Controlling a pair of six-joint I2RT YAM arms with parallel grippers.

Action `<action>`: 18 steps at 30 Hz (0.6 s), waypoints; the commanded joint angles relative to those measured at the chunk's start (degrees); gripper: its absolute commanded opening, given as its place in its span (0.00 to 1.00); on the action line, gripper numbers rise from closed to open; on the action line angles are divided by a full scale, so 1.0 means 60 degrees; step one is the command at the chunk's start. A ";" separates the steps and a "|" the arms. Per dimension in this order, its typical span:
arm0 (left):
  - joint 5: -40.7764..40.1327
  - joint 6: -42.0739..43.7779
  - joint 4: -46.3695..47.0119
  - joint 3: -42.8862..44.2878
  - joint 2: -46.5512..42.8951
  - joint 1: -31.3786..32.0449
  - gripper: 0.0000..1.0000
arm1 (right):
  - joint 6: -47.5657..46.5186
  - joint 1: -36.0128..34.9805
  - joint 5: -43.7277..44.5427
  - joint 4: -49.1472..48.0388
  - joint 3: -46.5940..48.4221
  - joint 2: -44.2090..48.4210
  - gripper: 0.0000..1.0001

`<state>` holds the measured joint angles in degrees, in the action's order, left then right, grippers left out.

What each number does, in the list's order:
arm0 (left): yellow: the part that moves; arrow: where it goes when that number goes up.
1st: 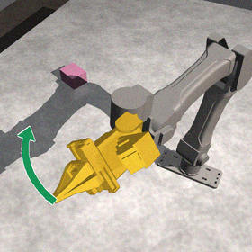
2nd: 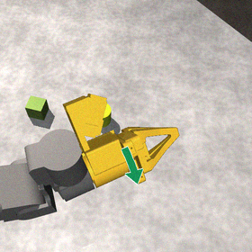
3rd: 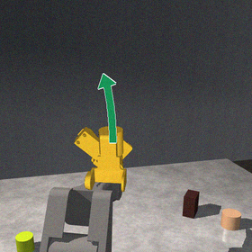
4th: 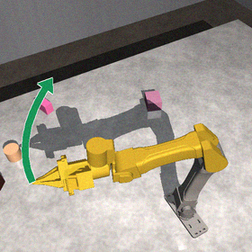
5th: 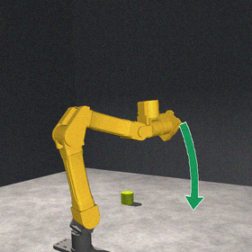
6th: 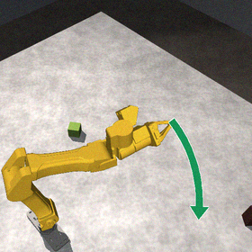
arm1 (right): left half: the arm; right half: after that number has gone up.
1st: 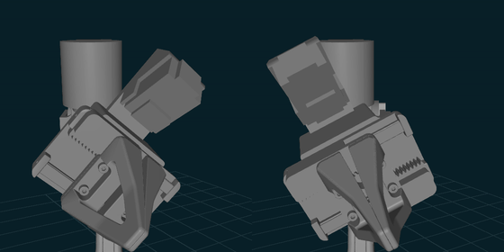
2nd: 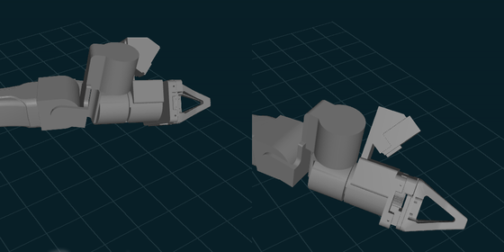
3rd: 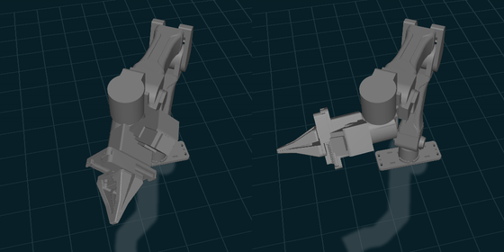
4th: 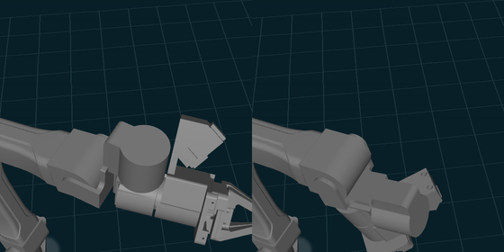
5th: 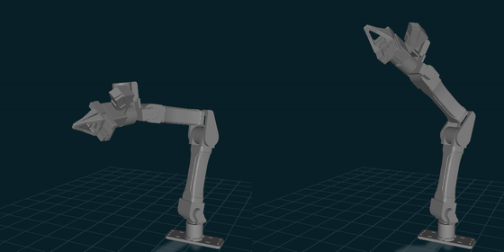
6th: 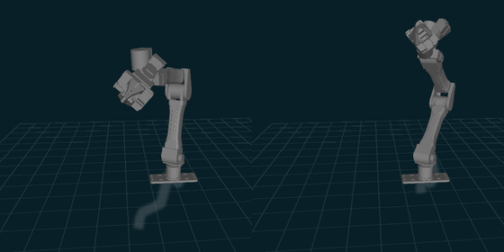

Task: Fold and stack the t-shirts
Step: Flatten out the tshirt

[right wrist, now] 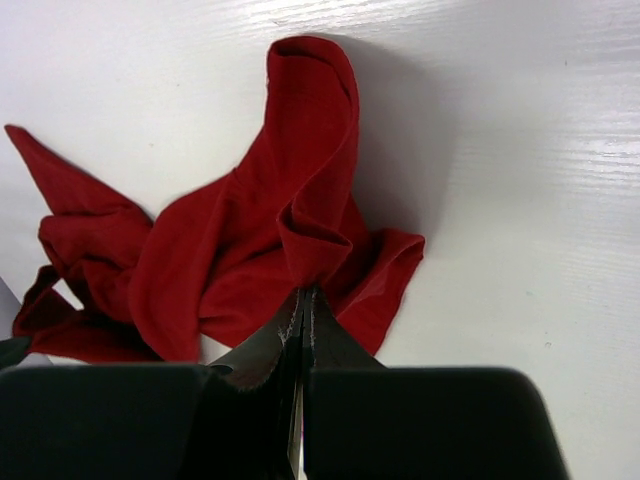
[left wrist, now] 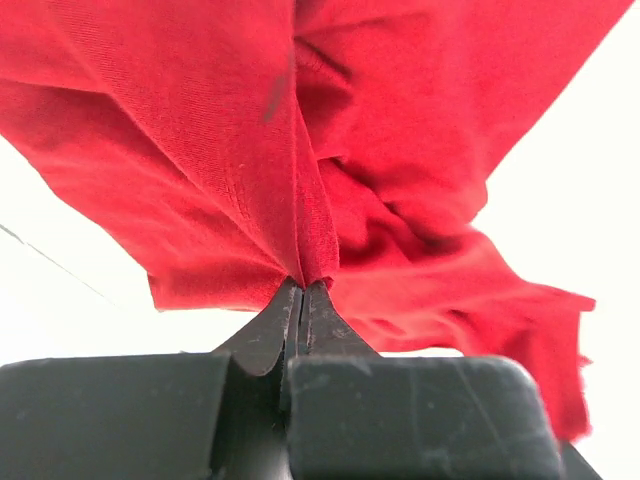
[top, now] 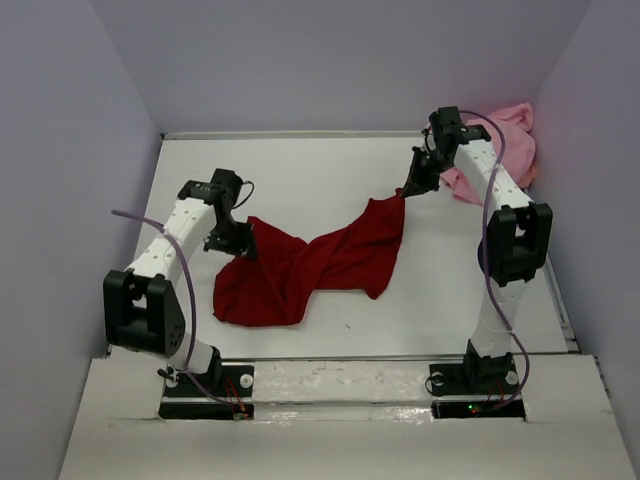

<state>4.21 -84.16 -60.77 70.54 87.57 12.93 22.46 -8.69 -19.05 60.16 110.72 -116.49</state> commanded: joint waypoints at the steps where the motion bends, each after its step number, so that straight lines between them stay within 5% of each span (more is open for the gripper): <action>1: -0.1110 -0.0140 -0.0696 0.0473 -0.1117 -0.0527 0.00 | -0.0008 0.0027 0.0054 -0.0329 -0.0623 0.0707 0.00; 18: -0.3074 0.2058 -0.0696 0.2451 -0.1705 -0.3969 0.00 | 0.0476 0.0027 0.1315 0.0197 -0.2763 0.4090 0.00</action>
<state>-8.93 -75.44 -63.24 81.54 77.54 -8.05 24.49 -8.69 -13.43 59.90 96.03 -97.56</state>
